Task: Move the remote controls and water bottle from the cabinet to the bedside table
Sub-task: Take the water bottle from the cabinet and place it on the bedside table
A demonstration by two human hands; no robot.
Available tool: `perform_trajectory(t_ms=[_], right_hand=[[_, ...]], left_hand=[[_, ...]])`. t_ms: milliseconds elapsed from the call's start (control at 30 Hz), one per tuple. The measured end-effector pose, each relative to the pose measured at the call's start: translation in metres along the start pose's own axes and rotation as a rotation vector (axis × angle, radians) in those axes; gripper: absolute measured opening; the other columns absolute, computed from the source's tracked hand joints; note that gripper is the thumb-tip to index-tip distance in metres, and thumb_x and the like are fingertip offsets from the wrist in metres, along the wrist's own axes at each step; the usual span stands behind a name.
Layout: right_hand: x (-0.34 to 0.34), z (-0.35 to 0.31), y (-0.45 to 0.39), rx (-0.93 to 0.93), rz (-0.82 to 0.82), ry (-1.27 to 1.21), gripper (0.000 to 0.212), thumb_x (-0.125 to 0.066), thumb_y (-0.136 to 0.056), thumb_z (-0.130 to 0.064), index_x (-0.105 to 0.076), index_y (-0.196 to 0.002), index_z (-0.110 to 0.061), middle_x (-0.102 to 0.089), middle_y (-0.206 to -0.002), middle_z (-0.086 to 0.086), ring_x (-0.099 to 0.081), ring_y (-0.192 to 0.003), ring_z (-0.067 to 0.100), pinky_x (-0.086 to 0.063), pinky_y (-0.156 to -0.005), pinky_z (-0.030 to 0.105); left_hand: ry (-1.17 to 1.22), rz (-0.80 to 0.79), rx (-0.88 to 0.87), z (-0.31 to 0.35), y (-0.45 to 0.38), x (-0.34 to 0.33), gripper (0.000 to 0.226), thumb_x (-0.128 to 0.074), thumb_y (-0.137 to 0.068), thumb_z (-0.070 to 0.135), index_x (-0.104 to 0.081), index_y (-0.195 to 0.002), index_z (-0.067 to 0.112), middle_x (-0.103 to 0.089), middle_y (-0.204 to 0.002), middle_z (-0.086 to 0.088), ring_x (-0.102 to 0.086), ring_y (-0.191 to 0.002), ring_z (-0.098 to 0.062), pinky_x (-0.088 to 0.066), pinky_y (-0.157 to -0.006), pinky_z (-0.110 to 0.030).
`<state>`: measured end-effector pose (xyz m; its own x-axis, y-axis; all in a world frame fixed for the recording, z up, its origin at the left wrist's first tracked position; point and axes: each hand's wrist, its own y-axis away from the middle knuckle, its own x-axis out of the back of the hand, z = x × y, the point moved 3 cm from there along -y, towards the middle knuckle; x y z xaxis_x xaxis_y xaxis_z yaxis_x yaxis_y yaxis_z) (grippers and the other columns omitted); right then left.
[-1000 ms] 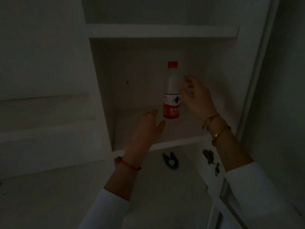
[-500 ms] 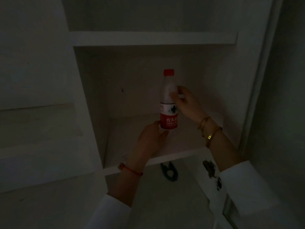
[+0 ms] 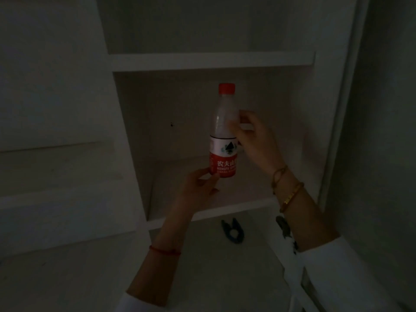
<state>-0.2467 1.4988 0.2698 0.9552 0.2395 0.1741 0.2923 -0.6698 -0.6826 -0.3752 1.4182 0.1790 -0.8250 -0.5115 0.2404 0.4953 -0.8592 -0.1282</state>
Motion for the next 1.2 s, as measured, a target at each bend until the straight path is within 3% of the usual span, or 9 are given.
perform_trajectory(t_ms=[100,267,433,600,700,767,900,967,1200], right_hand=[[-0.004,-0.013,0.017,0.008,-0.015,-0.015,0.036,-0.062,-0.087,-0.033,-0.056,-0.119,-0.020,-0.060,-0.109,-0.010,-0.061,-0.093,0.005,-0.052,-0.076,0.013],[-0.013,-0.033,0.045,0.024,-0.043,-0.060,0.039,-0.064,-0.085,-0.034,-0.056,-0.120,-0.019,-0.062,-0.114,-0.007,-0.058,-0.097,-0.004,-0.048,-0.078,0.006],[-0.027,-0.055,0.079,0.040,-0.101,-0.123,0.038,-0.065,-0.085,-0.033,-0.056,-0.118,-0.019,-0.064,-0.111,-0.008,-0.061,-0.096,-0.002,-0.048,-0.077,0.007],[-0.048,-0.069,0.119,0.010,-0.227,-0.194,0.036,-0.065,-0.085,-0.034,-0.057,-0.117,-0.021,-0.064,-0.107,-0.014,-0.062,-0.094,-0.006,-0.049,-0.077,0.008],[-0.065,-0.075,0.142,-0.014,-0.297,-0.229,0.033,-0.064,-0.086,-0.033,-0.059,-0.116,-0.020,-0.066,-0.110,-0.006,-0.064,-0.097,0.001,-0.053,-0.083,0.019],[-0.079,-0.079,0.158,-0.032,-0.366,-0.257,0.032,-0.064,-0.085,-0.033,-0.059,-0.114,-0.022,-0.067,-0.111,-0.003,-0.065,-0.098,0.005,-0.055,-0.083,0.024],[-0.115,-0.092,0.197,-0.051,-0.508,-0.300,0.034,-0.065,-0.084,-0.032,-0.058,-0.115,-0.020,-0.066,-0.108,-0.007,-0.065,-0.091,-0.002,-0.054,-0.077,0.016],[-0.135,-0.100,0.220,-0.064,-0.582,-0.324,0.032,-0.066,-0.084,-0.032,-0.058,-0.113,-0.023,-0.064,-0.104,-0.013,-0.064,-0.087,-0.007,-0.052,-0.074,0.011],[-0.206,-0.141,0.318,-0.096,-0.795,-0.420,0.035,-0.068,-0.082,-0.030,-0.057,-0.114,-0.024,-0.064,-0.108,-0.009,-0.065,-0.093,-0.001,-0.051,-0.076,0.010]], left_hand=[[0.096,0.006,0.009,-0.002,0.025,0.010,0.043,-0.062,-0.091,0.021,-0.054,-0.131,0.008,-0.070,-0.085,-0.013,-0.067,-0.075,-0.019,-0.055,-0.087,-0.038],[0.113,0.045,-0.006,-0.007,0.064,0.028,0.046,-0.065,-0.089,0.020,-0.055,-0.132,0.009,-0.073,-0.099,-0.020,-0.071,-0.094,-0.029,-0.053,-0.096,-0.042],[0.159,0.109,0.006,-0.021,0.108,0.048,0.044,-0.066,-0.087,0.016,-0.058,-0.129,0.006,-0.074,-0.102,-0.016,-0.072,-0.089,-0.022,-0.056,-0.091,-0.037],[0.257,0.174,0.049,-0.042,0.161,0.069,0.042,-0.063,-0.088,0.008,-0.056,-0.129,0.000,-0.071,-0.106,-0.020,-0.072,-0.091,-0.022,-0.059,-0.076,-0.023],[0.286,0.235,0.086,-0.057,0.196,0.084,0.040,-0.062,-0.088,0.005,-0.056,-0.128,0.000,-0.072,-0.103,-0.020,-0.073,-0.080,-0.014,-0.058,-0.070,-0.019],[0.298,0.277,0.118,-0.068,0.219,0.095,0.040,-0.062,-0.088,0.005,-0.056,-0.127,-0.001,-0.073,-0.099,-0.017,-0.073,-0.078,-0.012,-0.058,-0.070,-0.019],[0.317,0.383,0.213,-0.093,0.270,0.118,0.041,-0.060,-0.088,0.002,-0.054,-0.129,-0.001,-0.072,-0.099,-0.018,-0.072,-0.071,-0.009,-0.058,-0.069,-0.018],[0.324,0.430,0.262,-0.105,0.297,0.131,0.043,-0.060,-0.089,0.003,-0.052,-0.131,-0.001,-0.069,-0.105,-0.020,-0.071,-0.075,-0.011,-0.058,-0.070,-0.018],[0.356,0.624,0.369,-0.156,0.408,0.189,0.048,-0.060,-0.089,0.003,-0.049,-0.135,0.000,-0.068,-0.112,-0.021,-0.069,-0.094,-0.023,-0.058,-0.081,-0.025]])
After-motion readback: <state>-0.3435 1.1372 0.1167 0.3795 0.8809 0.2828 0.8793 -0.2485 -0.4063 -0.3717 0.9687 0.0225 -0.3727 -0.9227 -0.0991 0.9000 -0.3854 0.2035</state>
